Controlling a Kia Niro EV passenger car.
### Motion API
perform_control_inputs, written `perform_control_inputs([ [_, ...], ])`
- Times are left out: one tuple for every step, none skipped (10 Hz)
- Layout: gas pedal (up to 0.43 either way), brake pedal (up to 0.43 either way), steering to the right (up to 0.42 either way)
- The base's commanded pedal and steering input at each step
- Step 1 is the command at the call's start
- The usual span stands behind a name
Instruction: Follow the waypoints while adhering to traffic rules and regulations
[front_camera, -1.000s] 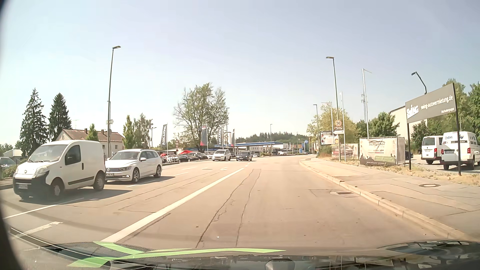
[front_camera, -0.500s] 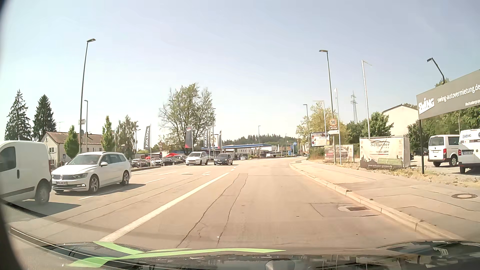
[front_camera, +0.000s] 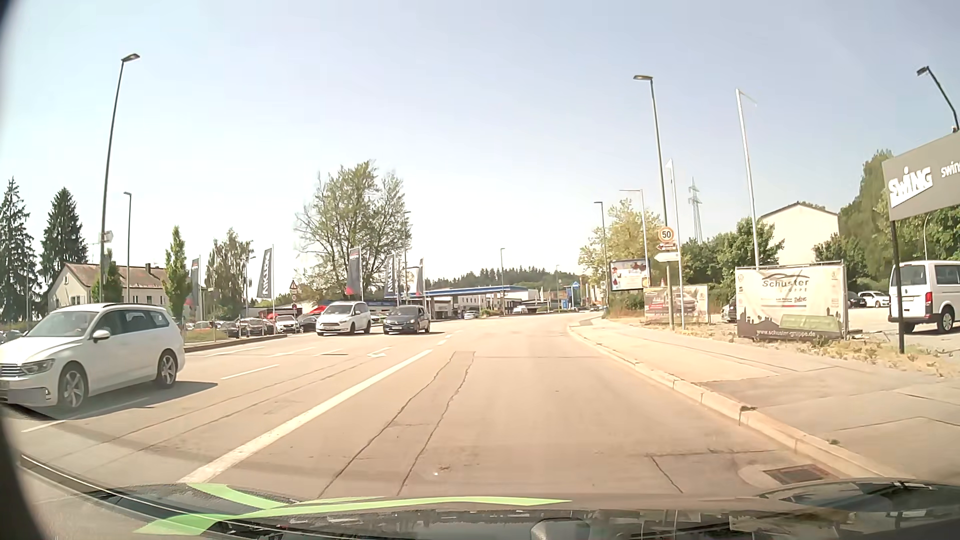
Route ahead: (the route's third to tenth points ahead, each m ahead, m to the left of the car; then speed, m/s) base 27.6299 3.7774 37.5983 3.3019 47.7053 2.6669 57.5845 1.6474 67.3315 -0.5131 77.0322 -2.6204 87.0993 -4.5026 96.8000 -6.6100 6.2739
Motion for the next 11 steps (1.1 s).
perform_control_inputs([
  [0.28, 0.0, 0.016],
  [0.28, 0.0, 0.013],
  [0.28, 0.0, 0.01],
  [0.268, 0.0, 0.006],
  [0.24, 0.0, 0.004],
  [0.22, 0.0, 0.004],
  [0.197, 0.0, 0.004],
  [0.169, 0.0, 0.004],
  [0.169, 0.0, 0.004],
  [0.169, 0.0, 0.006],
  [0.169, 0.0, 0.01],
])
